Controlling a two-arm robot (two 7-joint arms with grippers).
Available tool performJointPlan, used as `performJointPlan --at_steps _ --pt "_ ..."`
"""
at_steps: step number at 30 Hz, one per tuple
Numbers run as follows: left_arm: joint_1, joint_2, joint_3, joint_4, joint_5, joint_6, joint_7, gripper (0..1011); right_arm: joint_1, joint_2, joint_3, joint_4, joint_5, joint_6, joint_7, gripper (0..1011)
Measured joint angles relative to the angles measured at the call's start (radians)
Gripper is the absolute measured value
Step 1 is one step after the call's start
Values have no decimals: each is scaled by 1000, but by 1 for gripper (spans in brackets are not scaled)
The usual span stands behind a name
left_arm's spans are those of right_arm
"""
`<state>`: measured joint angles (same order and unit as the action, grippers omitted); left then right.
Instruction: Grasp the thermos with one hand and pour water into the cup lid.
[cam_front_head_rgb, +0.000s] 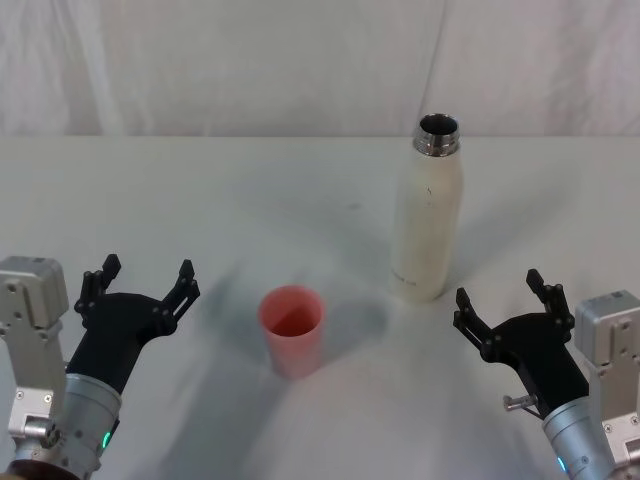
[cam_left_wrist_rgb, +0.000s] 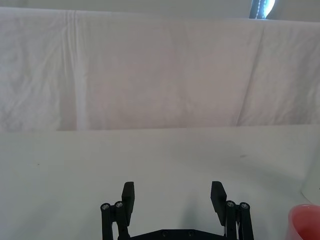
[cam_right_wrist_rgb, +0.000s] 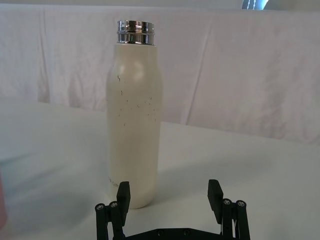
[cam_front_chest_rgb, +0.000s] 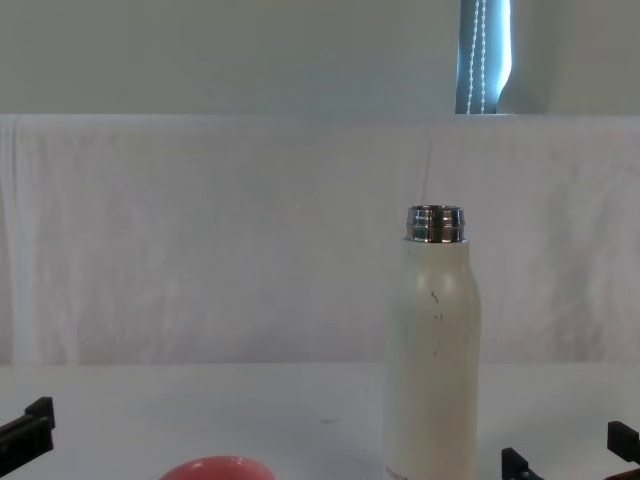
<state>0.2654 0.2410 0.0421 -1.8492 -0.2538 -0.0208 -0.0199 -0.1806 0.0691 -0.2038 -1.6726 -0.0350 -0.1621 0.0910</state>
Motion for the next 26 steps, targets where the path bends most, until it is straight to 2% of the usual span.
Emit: performJointPlan --at_steps 26 --pt "0 0 0 0 0 0 0 1001 0 0 0 0 0 0 0 1001"
